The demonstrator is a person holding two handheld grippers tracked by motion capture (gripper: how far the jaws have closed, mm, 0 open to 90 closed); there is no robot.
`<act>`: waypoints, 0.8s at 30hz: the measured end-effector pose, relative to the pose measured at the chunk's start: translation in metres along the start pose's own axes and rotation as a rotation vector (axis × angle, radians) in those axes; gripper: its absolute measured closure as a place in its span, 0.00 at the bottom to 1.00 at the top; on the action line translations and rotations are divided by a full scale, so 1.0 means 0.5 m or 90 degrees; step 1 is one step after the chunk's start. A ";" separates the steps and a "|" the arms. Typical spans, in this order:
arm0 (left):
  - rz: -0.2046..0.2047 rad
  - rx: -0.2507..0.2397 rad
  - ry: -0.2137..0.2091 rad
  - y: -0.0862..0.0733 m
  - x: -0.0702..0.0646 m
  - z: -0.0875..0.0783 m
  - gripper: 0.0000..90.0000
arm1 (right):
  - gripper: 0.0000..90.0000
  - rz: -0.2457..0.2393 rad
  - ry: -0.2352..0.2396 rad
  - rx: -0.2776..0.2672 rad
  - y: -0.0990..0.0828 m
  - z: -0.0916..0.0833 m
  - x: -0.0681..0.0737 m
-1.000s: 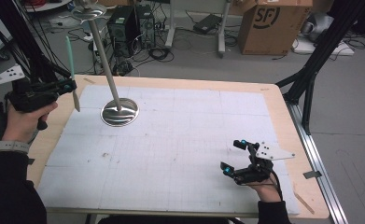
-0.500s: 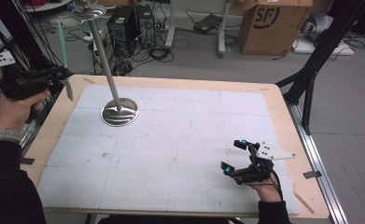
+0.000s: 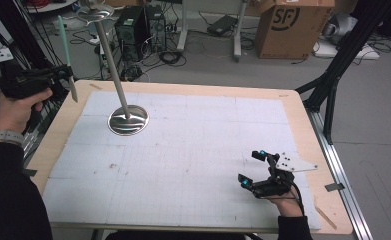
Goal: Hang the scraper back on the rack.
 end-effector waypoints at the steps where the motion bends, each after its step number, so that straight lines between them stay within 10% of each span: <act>1: -0.004 -0.003 -0.002 0.001 0.001 0.001 0.90 | 0.00 -0.002 -0.003 -0.004 0.001 -0.003 -0.002; 24: -0.011 0.001 -0.007 -0.004 0.013 0.021 0.89 | 0.00 0.009 -0.022 -0.006 -0.010 -0.029 -0.011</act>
Point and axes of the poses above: each handheld gripper's, and its own axes: z roughly forward along the jaws, y roughly out of its top, x roughly to its left, the point moved 7 cm from there along z, roughly forward along the jaws, and after that the axes turned 5 degrees about -y, right-handed, at the moved point
